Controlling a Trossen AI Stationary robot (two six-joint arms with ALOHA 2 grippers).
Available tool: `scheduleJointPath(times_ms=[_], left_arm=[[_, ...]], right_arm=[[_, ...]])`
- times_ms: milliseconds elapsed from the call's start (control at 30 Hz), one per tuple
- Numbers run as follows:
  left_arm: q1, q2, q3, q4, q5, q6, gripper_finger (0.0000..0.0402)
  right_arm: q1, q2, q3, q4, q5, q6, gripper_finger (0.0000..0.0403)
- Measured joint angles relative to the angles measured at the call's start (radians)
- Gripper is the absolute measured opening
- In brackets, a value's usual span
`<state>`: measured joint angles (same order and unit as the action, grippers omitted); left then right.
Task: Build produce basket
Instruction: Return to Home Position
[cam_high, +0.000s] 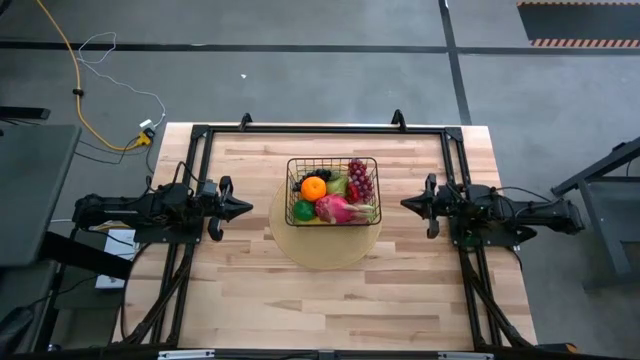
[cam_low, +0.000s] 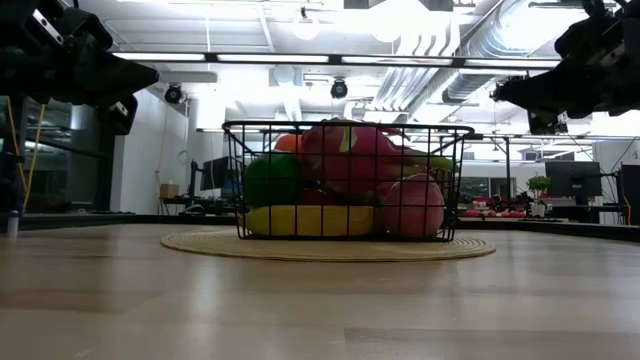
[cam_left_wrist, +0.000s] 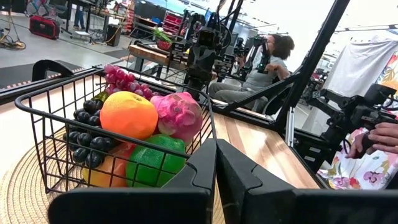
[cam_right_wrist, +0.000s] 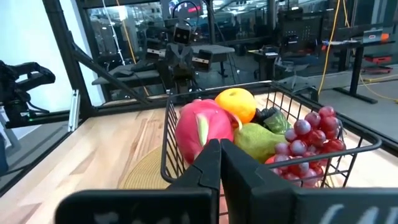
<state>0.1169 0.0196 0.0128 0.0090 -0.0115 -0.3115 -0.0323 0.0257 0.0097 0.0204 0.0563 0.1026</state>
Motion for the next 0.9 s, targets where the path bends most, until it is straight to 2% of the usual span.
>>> scheduleJointPath(times_ms=[900], left_arm=[[0.0, 0.0, 0.0, 0.0, 0.0, 0.0, 0.0001]], right_arm=[[0.0, 0.0, 0.0, 0.0, 0.004, -0.025, 0.0]])
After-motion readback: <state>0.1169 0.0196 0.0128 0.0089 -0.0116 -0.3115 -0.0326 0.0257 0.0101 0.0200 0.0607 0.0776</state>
